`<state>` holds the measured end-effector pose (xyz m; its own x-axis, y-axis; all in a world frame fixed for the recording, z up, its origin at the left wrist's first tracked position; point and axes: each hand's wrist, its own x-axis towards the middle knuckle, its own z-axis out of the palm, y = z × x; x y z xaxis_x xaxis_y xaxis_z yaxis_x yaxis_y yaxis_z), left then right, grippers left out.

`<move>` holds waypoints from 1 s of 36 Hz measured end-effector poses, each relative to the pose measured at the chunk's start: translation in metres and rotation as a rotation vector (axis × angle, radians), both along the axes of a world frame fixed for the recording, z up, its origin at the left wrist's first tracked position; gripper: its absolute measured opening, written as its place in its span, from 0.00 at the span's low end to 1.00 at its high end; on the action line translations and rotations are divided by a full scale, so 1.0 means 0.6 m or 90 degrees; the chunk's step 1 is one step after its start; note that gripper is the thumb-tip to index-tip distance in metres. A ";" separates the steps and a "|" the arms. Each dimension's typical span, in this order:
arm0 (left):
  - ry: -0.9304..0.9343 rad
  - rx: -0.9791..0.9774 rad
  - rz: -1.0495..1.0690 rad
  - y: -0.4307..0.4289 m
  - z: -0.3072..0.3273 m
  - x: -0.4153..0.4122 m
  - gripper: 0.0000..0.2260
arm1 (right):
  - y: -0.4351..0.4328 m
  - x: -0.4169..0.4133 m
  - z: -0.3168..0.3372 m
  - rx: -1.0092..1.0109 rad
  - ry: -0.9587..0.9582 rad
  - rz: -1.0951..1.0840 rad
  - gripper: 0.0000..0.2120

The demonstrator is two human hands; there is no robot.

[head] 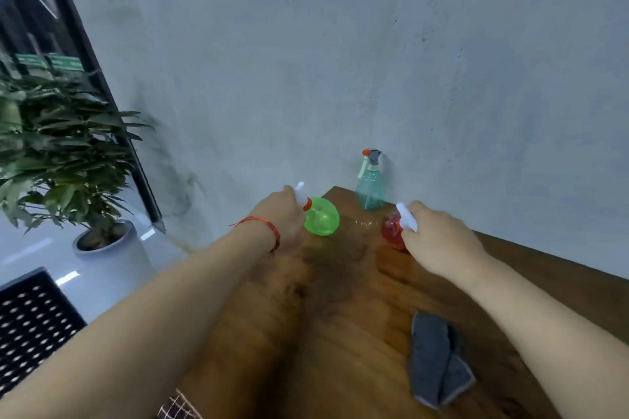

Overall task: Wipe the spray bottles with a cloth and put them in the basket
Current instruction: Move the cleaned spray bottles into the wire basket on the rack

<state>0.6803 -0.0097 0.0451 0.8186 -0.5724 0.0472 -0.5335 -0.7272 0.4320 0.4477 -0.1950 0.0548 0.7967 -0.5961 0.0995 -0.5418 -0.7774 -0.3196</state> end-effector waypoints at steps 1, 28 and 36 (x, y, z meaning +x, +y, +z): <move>-0.008 -0.016 0.014 0.029 -0.006 -0.017 0.17 | 0.016 -0.010 0.000 0.006 -0.007 0.009 0.16; -0.131 -0.108 0.208 0.599 -0.062 -0.429 0.08 | 0.503 -0.102 -0.011 0.065 -0.089 0.377 0.08; -0.112 -0.101 0.333 0.754 -0.091 -0.492 0.06 | 0.630 -0.055 -0.045 0.188 -0.104 0.414 0.05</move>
<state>0.3854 0.4427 -0.0098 0.9631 -0.0678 0.2606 -0.1934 -0.8477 0.4940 0.4149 0.1829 0.0276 0.9874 -0.0274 0.1556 0.0731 -0.7941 -0.6033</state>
